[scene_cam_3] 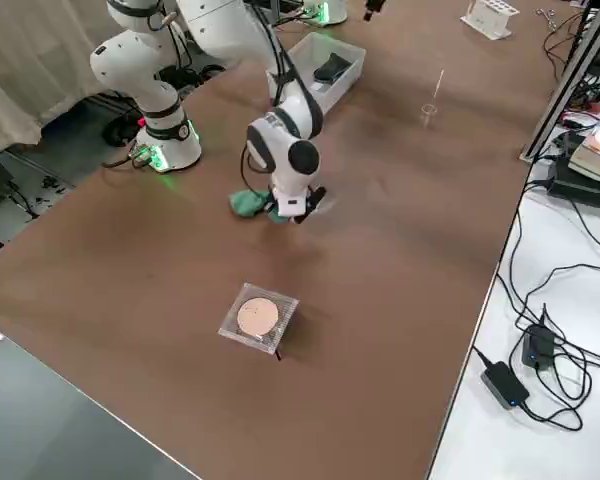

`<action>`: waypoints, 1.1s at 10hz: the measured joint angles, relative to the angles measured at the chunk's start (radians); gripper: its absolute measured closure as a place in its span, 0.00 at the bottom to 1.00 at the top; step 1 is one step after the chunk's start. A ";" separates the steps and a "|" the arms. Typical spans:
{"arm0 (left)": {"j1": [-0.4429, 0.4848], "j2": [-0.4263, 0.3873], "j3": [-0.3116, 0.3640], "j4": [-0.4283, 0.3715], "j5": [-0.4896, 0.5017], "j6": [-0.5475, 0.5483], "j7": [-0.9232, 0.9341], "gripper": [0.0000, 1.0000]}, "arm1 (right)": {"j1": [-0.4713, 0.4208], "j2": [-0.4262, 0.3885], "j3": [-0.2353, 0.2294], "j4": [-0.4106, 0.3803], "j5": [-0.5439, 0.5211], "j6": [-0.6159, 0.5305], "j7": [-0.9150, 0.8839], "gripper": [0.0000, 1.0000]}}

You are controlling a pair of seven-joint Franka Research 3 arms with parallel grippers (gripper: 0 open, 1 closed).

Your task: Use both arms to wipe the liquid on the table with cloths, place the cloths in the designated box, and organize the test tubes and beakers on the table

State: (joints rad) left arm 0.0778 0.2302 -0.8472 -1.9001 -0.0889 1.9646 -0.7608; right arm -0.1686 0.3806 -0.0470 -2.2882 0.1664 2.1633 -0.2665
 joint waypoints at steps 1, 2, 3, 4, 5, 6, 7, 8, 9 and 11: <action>0.003 0.053 0.045 0.070 0.030 0.001 0.002 0.00 | -0.013 0.000 -0.001 0.004 -0.018 0.005 -0.025 0.95; 0.005 0.116 0.078 0.142 0.049 0.001 0.008 0.00 | -0.005 0.001 0.011 0.006 -0.027 0.011 -0.028 0.95; 0.006 0.187 0.096 0.211 0.080 0.001 0.012 0.00 | 0.016 0.003 0.039 0.012 0.024 0.027 -0.028 0.95; 0.005 0.266 0.098 0.277 0.106 0.002 0.012 0.00 | 0.063 0.011 0.070 0.019 0.136 0.046 -0.028 0.95; 0.002 0.348 0.098 0.339 0.118 0.017 0.012 0.00 | 0.147 0.021 0.085 0.026 0.251 0.069 -0.018 0.95; -0.003 0.413 0.098 0.381 0.137 0.068 0.013 0.00 | 0.228 0.028 0.088 0.028 0.346 0.095 0.009 0.95; -0.019 0.454 0.100 0.403 0.189 0.119 0.010 0.00 | 0.291 0.033 0.089 0.029 0.426 0.117 0.039 0.95; -0.046 0.476 0.112 0.412 0.234 0.154 -0.010 0.00 | 0.338 0.037 0.088 0.030 0.480 0.134 0.057 0.95; -0.072 0.493 0.126 0.415 0.251 0.216 -0.037 0.03 | 0.351 0.038 0.083 0.029 0.495 0.139 0.069 0.95; -0.105 0.522 0.150 0.423 0.258 0.333 -0.061 0.05 | 0.337 0.042 0.055 0.031 0.520 0.110 0.051 0.95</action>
State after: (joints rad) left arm -0.0271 0.7522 -0.6970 -1.4776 0.1695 2.2974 -0.8214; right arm 0.1687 0.4223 0.0078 -2.2572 0.6863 2.2737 -0.2152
